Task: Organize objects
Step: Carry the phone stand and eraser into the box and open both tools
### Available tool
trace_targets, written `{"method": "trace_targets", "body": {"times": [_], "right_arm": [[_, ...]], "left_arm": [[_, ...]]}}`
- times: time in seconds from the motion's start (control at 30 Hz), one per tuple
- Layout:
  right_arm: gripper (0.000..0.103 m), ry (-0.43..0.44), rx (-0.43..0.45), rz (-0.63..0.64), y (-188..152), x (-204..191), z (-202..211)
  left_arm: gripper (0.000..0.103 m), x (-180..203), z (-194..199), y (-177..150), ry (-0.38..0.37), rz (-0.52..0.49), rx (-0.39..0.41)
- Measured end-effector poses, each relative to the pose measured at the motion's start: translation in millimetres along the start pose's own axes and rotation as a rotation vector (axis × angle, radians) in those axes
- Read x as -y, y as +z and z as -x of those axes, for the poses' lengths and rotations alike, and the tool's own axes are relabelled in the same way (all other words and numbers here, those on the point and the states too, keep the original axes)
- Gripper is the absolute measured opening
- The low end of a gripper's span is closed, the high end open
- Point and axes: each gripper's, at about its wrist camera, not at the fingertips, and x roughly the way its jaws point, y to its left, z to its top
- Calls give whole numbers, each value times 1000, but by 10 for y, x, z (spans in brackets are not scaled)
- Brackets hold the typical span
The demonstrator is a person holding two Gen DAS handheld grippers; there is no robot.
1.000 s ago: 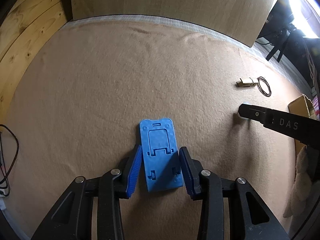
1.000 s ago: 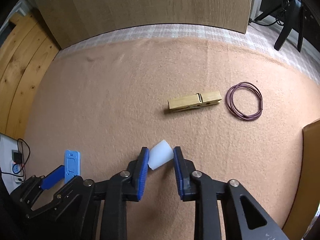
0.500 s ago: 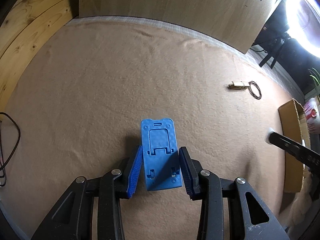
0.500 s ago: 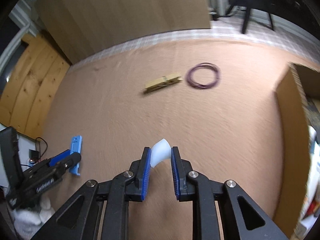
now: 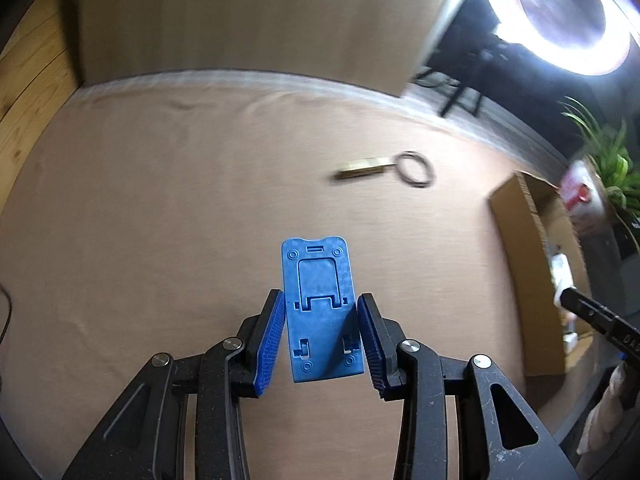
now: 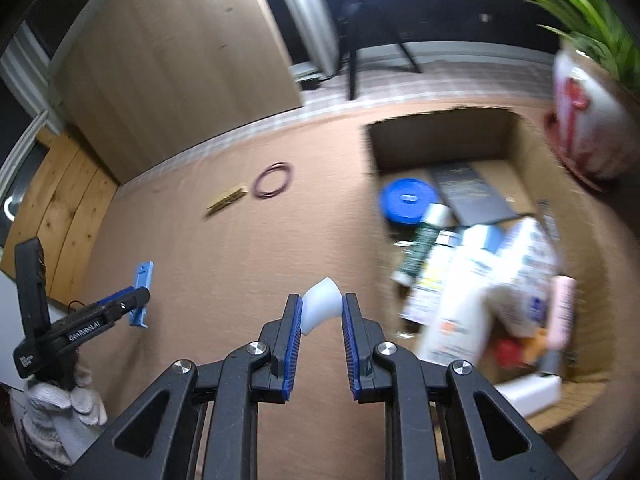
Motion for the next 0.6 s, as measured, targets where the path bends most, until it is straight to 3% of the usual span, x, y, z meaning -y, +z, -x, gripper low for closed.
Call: {"method": "trace_targets", "body": {"times": [0.6], "right_arm": [[19,-142,90,-56,-85,830,411]], "left_arm": [[40,1873,-229,211,-164,-269,5]]}}
